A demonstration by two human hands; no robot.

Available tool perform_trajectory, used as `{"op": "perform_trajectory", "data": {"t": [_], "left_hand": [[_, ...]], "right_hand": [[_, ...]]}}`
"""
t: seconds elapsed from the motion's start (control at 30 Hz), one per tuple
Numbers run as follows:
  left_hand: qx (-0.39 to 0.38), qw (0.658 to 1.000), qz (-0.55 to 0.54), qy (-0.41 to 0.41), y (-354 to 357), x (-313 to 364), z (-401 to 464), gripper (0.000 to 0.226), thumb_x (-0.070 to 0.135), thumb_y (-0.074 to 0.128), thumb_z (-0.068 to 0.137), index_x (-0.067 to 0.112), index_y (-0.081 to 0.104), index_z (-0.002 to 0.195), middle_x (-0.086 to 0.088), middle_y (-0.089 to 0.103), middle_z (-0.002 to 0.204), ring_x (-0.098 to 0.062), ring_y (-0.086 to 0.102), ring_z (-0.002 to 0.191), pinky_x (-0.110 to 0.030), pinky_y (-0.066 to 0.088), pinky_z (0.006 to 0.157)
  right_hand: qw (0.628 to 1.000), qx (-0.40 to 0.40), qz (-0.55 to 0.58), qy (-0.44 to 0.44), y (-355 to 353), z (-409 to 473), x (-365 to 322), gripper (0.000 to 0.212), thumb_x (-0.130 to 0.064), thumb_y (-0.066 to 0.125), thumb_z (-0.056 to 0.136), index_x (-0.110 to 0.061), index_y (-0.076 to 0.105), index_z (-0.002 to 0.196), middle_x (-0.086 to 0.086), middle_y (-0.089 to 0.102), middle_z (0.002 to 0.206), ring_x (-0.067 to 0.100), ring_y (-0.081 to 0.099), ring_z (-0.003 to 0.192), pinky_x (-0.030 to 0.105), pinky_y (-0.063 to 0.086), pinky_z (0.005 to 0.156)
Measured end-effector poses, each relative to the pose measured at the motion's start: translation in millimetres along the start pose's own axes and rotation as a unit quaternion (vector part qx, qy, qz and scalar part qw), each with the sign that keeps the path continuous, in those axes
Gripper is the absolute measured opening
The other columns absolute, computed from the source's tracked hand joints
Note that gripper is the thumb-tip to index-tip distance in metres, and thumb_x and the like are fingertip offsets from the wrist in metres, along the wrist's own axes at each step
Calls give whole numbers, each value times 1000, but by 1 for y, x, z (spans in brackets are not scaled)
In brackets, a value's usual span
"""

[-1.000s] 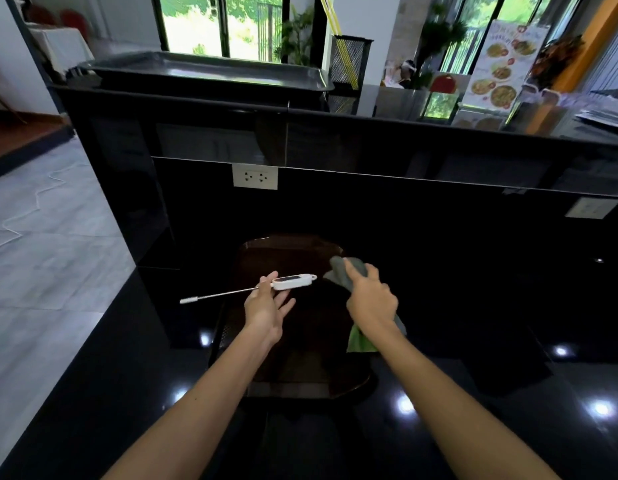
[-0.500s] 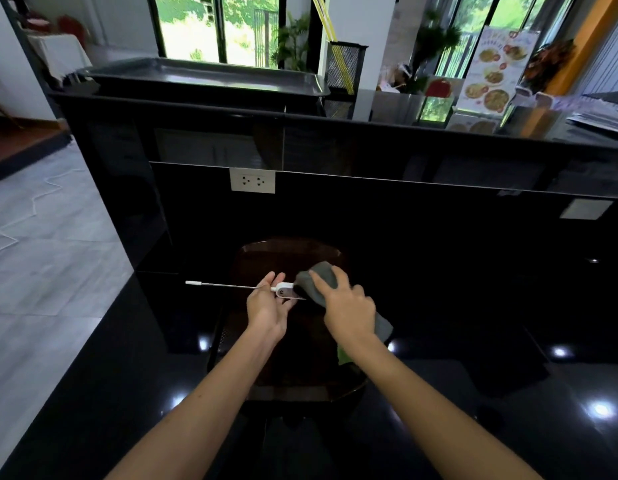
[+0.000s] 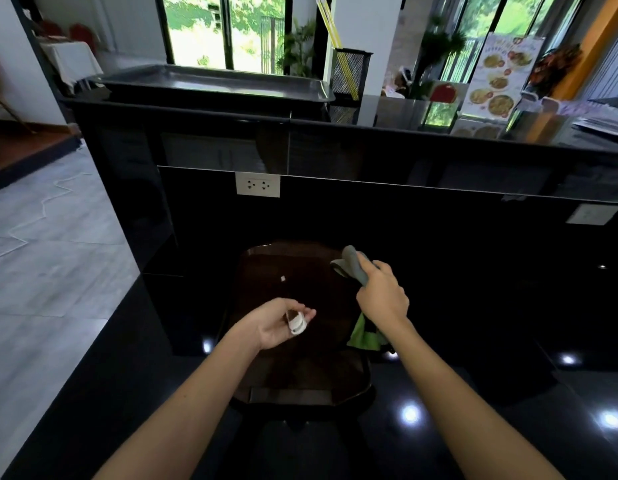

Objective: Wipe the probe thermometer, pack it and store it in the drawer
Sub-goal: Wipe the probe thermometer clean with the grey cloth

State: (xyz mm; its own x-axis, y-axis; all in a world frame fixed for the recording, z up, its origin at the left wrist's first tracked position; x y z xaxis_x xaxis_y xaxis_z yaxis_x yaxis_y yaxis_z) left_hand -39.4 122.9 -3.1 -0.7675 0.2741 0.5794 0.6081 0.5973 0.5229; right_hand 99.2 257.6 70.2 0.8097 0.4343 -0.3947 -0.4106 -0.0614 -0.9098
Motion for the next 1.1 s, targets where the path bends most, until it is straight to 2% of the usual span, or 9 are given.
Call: {"op": "perform_trajectory", "data": {"t": [0.17, 0.3, 0.53, 0.73, 0.83, 0.93, 1.0, 1.07, 1.1], "left_hand": [[-46, 973, 222, 44, 1, -1, -6, 29, 24, 63, 89, 28, 55, 117, 1, 74, 103, -6, 70, 73, -17, 49, 51], [-101, 960, 255, 62, 9, -4, -8, 26, 35, 63, 88, 27, 62, 112, 6, 71, 96, -2, 47, 50, -12, 34, 39], [-123, 955, 254, 85, 9, -7, -13, 28, 25, 54, 93, 28, 59, 120, 2, 63, 93, -2, 37, 45, -12, 29, 36], [-106, 955, 258, 106, 13, -5, -8, 23, 27, 53, 94, 25, 59, 116, 2, 61, 94, -2, 36, 45, -12, 27, 36], [-109, 941, 300, 108, 8, -9, -10, 29, 33, 56, 90, 35, 58, 120, 4, 67, 91, -2, 39, 48, -13, 27, 38], [-71, 869, 455, 182, 11, -4, -13, 31, 32, 54, 87, 42, 57, 117, 8, 72, 87, -4, 48, 55, -16, 35, 43], [-24, 801, 544, 248, 14, 6, -15, 29, 31, 52, 89, 46, 55, 113, 9, 70, 82, -1, 52, 57, -15, 40, 48], [24, 727, 626, 280, 12, 11, -15, 24, 41, 47, 92, 50, 50, 113, 10, 65, 81, 1, 53, 56, -16, 37, 50], [45, 691, 662, 285, 9, 12, -14, 25, 46, 43, 93, 48, 48, 118, 10, 63, 84, 0, 54, 61, -19, 36, 53]], "right_hand": [[992, 32, -70, -99, -3, -5, -17, 76, -12, 55, 88, -48, 22, 147, 1, 27, 154, 29, 56, 114, 39, 52, 79], [946, 6, -218, -239, 27, -23, -38, 83, -13, 57, 88, -49, 13, 148, 2, 20, 159, 32, 55, 105, 41, 51, 75], [957, 24, -257, -136, 5, 6, -11, 77, -15, 51, 93, -44, 9, 150, 7, 15, 161, 34, 54, 107, 43, 51, 78], [944, 30, -228, -236, 35, -33, -44, 73, -15, 51, 91, -45, 18, 148, 7, 22, 158, 36, 55, 101, 44, 51, 76], [949, 23, -241, -201, 25, -15, -25, 71, -14, 48, 93, -46, 17, 148, 4, 21, 159, 34, 54, 104, 42, 52, 76], [981, -15, -166, -100, 9, 13, 3, 74, -11, 53, 90, -46, 22, 148, 1, 26, 156, 33, 54, 113, 42, 52, 84], [998, -40, -18, -52, 4, 24, 13, 69, -7, 52, 89, -40, 32, 147, 3, 43, 145, 31, 55, 117, 41, 51, 89], [977, -49, 205, 28, 4, 31, 22, 61, -1, 50, 89, -28, 44, 143, 12, 61, 125, 36, 59, 111, 44, 52, 88], [940, -63, 324, 84, 8, 29, 27, 58, 3, 49, 89, -22, 48, 140, 17, 63, 117, 39, 60, 108, 46, 52, 87]]}}
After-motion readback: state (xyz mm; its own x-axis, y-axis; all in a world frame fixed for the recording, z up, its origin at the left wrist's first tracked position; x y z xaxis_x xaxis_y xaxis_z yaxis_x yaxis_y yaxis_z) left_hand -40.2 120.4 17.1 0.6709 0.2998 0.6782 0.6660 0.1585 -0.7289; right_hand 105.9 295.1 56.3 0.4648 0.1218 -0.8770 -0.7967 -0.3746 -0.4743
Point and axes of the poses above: each hand's wrist, its own z-axis towards the middle knuckle, its own y-axis out of the palm, x = y × z, the point moved 7 cm from there along z, towards the middle knuckle
